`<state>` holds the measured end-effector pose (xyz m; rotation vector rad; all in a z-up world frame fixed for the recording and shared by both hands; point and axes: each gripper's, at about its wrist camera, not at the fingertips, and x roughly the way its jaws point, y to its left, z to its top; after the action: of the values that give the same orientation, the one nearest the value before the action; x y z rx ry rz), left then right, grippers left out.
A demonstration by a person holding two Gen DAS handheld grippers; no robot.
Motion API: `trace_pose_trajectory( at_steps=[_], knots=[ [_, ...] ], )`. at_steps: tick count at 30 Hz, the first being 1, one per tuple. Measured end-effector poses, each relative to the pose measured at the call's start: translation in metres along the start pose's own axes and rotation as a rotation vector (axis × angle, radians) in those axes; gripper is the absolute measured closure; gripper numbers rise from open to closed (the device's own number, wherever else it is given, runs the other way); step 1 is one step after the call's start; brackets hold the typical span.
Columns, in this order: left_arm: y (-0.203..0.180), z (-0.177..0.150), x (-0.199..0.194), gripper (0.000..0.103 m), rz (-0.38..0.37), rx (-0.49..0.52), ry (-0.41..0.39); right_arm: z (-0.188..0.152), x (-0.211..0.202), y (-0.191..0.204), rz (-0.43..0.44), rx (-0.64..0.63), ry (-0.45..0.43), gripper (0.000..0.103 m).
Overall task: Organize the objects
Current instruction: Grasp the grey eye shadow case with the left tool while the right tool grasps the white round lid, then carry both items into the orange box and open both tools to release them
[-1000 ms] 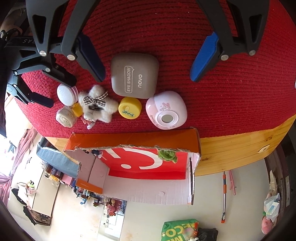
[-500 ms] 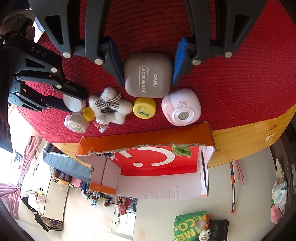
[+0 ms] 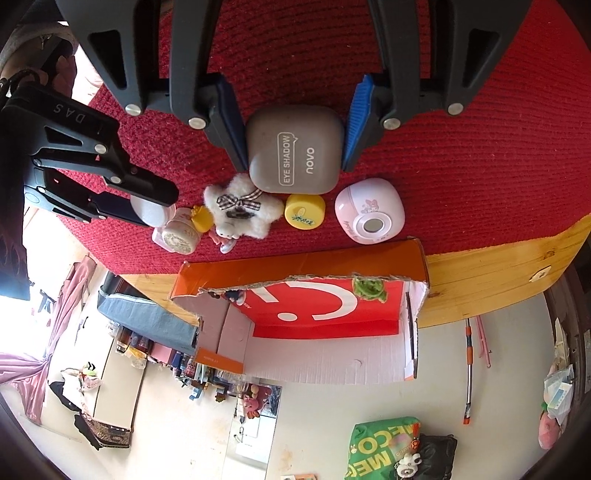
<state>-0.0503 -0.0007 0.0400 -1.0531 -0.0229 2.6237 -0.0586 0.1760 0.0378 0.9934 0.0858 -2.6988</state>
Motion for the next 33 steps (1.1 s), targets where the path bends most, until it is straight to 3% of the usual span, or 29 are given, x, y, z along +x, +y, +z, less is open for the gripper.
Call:
trace_pose_trajectory(
  at_steps=[23,33],
  knots=[
    [-0.001,0.004,-0.009,0.051,-0.007,-0.003,-0.020,0.000,-0.002,0.000,0.014,-0.004,0.013,0.064],
    [0.002,0.038,-0.014,0.051,-0.095,0.015,-0.042,0.026,-0.005,-0.006,0.056,-0.026,-0.017,0.064]
  ],
)
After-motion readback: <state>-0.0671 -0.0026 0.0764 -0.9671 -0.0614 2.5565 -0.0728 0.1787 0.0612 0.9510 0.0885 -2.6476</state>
